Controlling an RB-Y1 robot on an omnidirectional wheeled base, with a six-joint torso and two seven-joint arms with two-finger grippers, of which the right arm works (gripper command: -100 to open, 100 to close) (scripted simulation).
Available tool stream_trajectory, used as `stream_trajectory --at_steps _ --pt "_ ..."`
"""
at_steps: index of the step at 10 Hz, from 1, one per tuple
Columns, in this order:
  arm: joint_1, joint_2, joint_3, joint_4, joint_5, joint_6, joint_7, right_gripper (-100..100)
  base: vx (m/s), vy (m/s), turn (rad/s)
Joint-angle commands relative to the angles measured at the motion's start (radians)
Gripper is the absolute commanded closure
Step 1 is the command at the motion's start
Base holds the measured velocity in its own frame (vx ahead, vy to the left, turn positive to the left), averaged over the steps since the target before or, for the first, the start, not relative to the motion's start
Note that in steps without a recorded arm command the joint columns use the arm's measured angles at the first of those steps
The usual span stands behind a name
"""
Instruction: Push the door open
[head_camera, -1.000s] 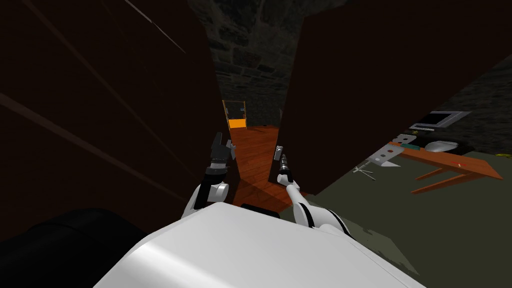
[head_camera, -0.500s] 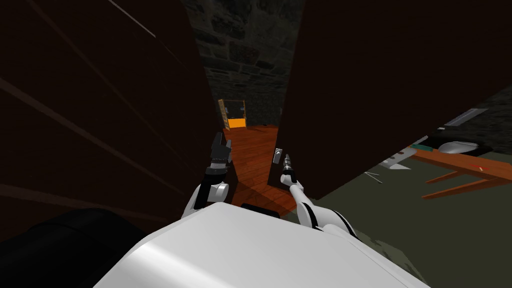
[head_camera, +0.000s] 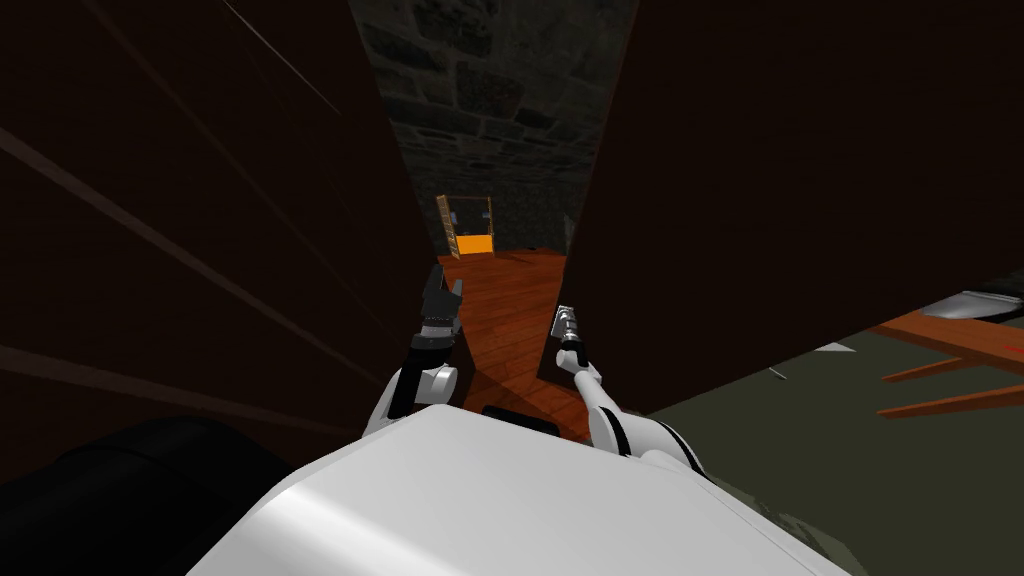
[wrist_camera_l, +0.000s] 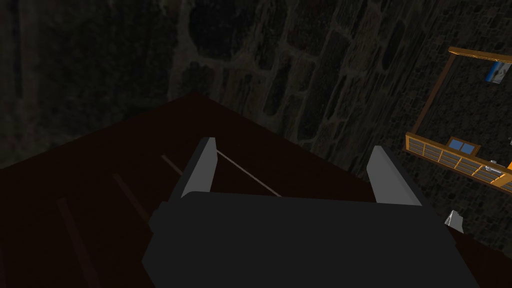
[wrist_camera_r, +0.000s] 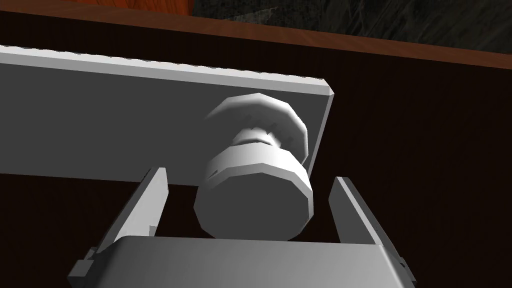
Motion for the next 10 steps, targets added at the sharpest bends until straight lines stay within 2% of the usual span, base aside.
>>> stream_trajectory --at_steps 1,6,7,9,10 --pt "0.0 -0.002 0.0 -0.001 0.0 0.002 0.001 100 -0.011 -0.004 -0.006" --pt "0.0 -0.002 0.0 -0.001 0.0 0.002 0.001 100 -0.016 -0.005 0.003" --pt "0.003 -0.027 -0.011 -0.004 0.012 0.011 -0.004 100 0.132 -0.038 -0.15" --pt "0.003 -0.035 -0.016 -0.006 0.018 0.013 -0.007 100 0.175 -0.043 -0.136" --pt "0.013 -0.048 -0.008 -0.026 0.017 0.03 -0.006 -100 -0.083 -0.022 0.006"
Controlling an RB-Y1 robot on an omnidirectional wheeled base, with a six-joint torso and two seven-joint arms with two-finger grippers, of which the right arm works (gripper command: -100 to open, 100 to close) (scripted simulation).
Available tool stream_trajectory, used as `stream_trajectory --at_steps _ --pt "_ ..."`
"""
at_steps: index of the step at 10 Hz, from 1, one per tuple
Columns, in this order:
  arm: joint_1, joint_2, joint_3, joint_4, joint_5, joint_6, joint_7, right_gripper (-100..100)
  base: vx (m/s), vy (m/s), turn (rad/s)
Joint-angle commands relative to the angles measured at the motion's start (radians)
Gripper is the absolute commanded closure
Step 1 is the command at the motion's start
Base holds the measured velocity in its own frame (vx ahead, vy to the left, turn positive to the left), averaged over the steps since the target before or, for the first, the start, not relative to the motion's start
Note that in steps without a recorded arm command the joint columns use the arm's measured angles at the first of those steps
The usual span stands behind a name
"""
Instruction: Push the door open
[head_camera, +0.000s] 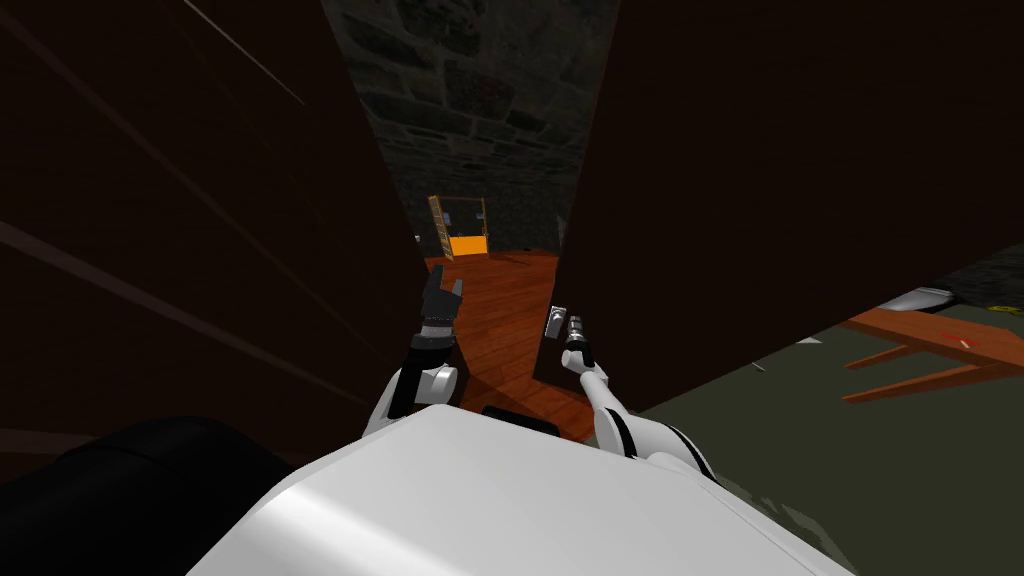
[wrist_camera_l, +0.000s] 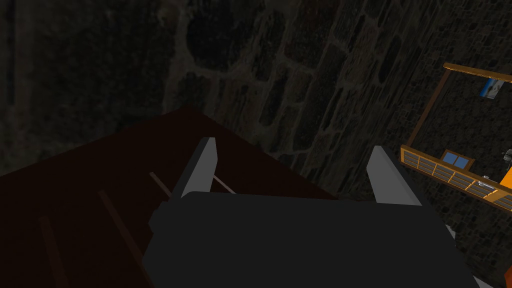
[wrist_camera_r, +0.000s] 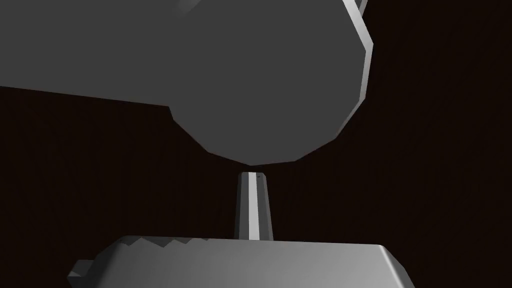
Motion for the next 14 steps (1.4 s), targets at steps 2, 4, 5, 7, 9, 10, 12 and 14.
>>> stream_trajectory --at_steps 2,4,5,7,9,10,12,14 --pt "0.001 -0.018 0.004 -0.007 -0.001 0.01 -0.002 -100 -0.168 -0.033 -0.01" --pt "-0.001 -0.019 0.009 -0.007 -0.002 0.013 -0.007 -100 -0.186 -0.051 -0.001" --pt "-0.003 -0.01 0.014 -0.007 -0.002 0.015 -0.011 -100 -0.246 -0.017 0.009" --pt "-0.005 0.02 0.02 -0.007 -0.003 0.019 -0.016 -100 -0.243 0.043 0.007" --pt "-0.007 0.053 0.024 -0.008 -0.003 0.021 -0.02 -100 -0.201 0.113 0.025" --pt "-0.007 0.061 0.024 -0.008 -0.003 0.022 -0.021 -100 -0.116 0.144 0.022" --pt "-0.007 0.061 0.024 -0.008 -0.003 0.022 -0.021 -100 -0.013 0.087 0.001" --pt "0.003 0.047 0.024 -0.026 -0.002 0.031 -0.017 -100 0.035 -0.039 -0.015"
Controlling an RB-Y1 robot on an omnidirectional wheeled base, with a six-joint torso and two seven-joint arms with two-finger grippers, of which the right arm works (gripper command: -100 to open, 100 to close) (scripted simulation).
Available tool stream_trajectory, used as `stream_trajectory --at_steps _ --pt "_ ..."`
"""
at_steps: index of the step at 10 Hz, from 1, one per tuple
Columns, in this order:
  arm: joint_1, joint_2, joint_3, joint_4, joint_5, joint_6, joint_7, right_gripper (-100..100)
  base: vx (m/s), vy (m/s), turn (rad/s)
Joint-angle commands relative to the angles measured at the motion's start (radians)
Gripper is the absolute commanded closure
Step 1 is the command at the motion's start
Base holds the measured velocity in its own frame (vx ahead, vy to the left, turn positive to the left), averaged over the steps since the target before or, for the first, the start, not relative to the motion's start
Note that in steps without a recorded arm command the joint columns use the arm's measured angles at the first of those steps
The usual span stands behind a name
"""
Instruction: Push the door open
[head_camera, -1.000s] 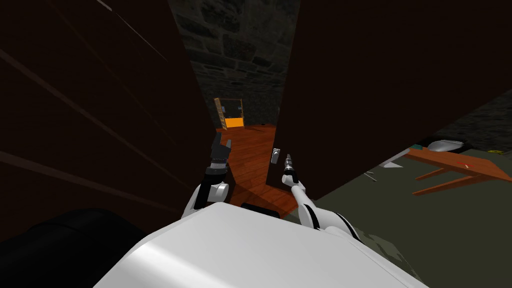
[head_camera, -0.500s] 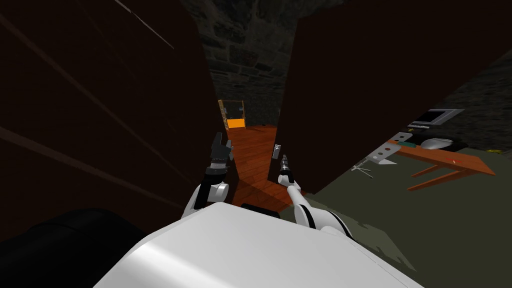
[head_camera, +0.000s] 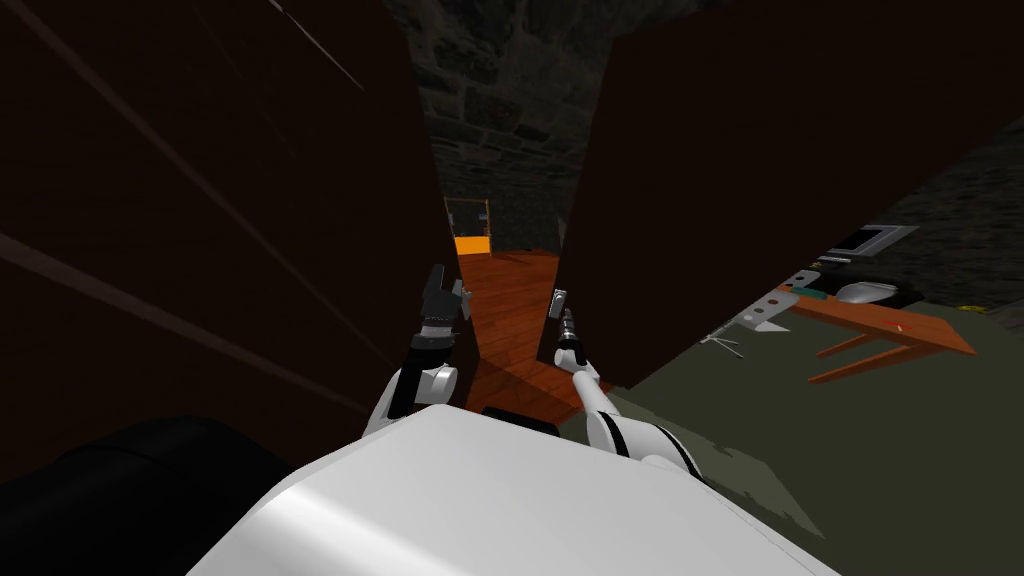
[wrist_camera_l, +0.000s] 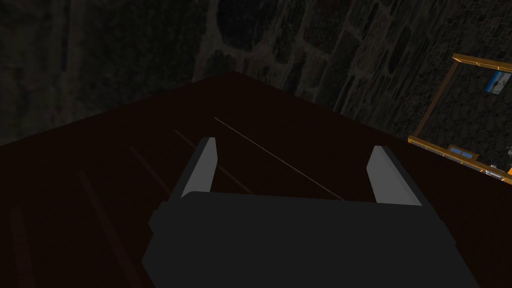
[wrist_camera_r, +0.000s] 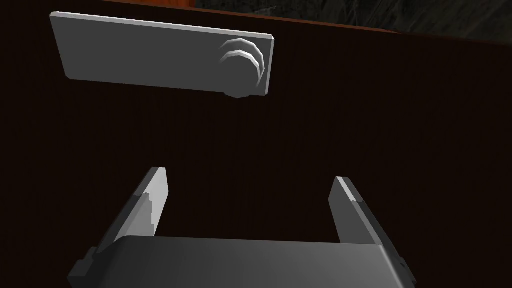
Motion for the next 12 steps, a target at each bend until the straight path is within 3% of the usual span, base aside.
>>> stream_trajectory --at_steps 1,2,4,5,6,9,11,12 --pt "-0.011 -0.017 -0.001 0.022 -0.001 -0.011 -0.002 -100 0.093 -0.16 -0.009" --pt "-0.01 -0.036 -0.003 0.022 -0.001 -0.013 -0.001 -100 0.123 -0.135 0.007" --pt "-0.01 -0.036 -0.003 0.022 -0.001 -0.013 -0.001 -100 0.087 -0.068 0.0" --pt "-0.009 -0.058 -0.005 0.024 -0.001 -0.018 0.002 -100 0.176 -0.017 0.019" --pt "-0.009 -0.06 -0.006 0.024 -0.001 -0.019 0.002 -100 0.235 0.004 0.028" --pt "-0.008 -0.048 -0.009 0.026 -0.002 -0.026 0.006 -100 0.229 0.037 0.029" --pt "-0.007 -0.013 -0.012 0.027 -0.002 -0.03 0.009 -100 0.213 0.066 0.034" --pt "-0.006 -0.022 -0.012 0.02 -0.002 -0.023 0.01 -100 0.095 0.044 0.004"
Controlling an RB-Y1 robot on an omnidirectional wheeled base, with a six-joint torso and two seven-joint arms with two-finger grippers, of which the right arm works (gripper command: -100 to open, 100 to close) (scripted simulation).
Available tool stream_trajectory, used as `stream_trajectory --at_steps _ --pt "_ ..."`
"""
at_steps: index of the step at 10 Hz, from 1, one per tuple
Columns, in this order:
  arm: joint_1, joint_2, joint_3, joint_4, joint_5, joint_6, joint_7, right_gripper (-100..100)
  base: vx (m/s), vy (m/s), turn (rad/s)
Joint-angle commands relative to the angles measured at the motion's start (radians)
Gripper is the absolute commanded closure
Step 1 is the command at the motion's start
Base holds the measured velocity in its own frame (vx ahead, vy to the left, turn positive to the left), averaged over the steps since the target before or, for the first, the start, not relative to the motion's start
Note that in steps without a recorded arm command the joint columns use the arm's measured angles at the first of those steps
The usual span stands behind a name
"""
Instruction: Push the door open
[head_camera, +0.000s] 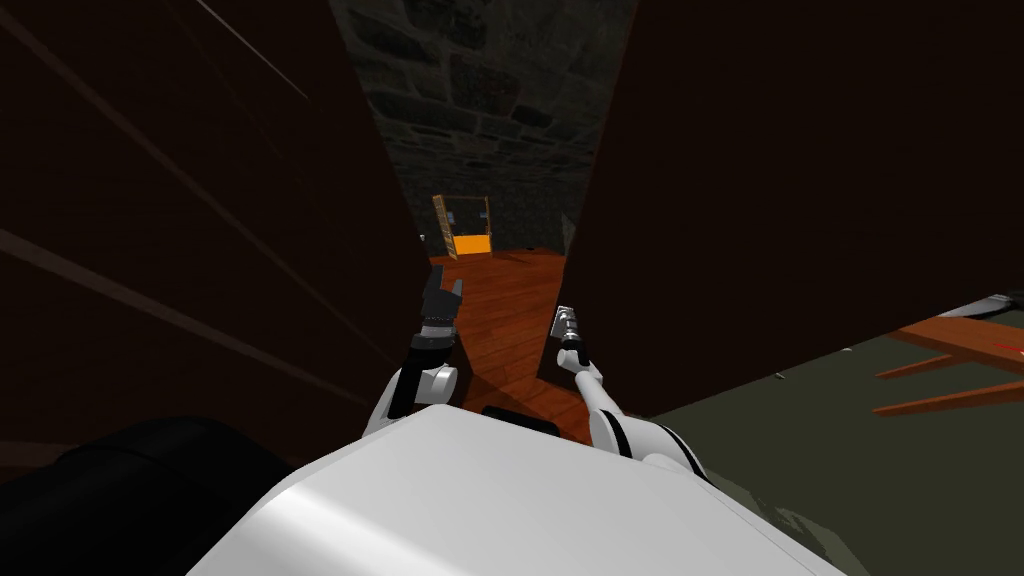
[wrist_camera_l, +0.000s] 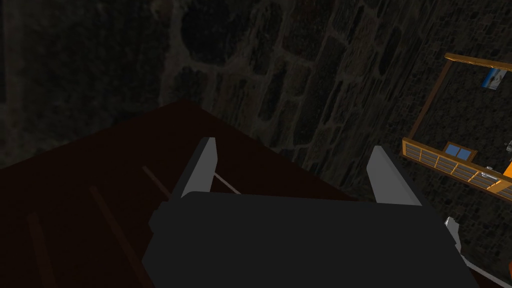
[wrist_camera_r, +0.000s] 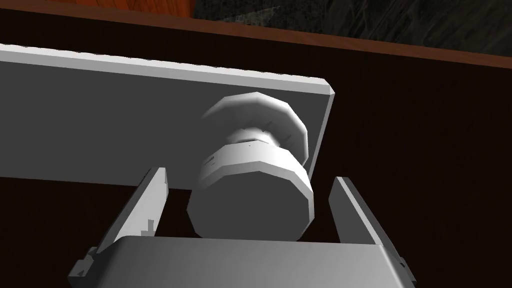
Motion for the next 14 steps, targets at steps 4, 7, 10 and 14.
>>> stream_trajectory --at_steps 4,7,10,14 --pt "0.001 -0.002 0.0 -0.001 0.0 0.0 0.0 100 -0.025 -0.01 0.006" --pt "-0.011 -0.028 -0.009 0.025 -0.029 -0.014 0.027 100 0.034 0.0 -0.02" --pt "-0.027 -0.045 -0.012 0.06 -0.075 -0.037 0.06 -100 0.147 -0.032 -0.052" --pt "-0.06 -0.057 -0.01 0.114 -0.164 -0.085 0.119 -100 -0.189 -0.024 0.142"
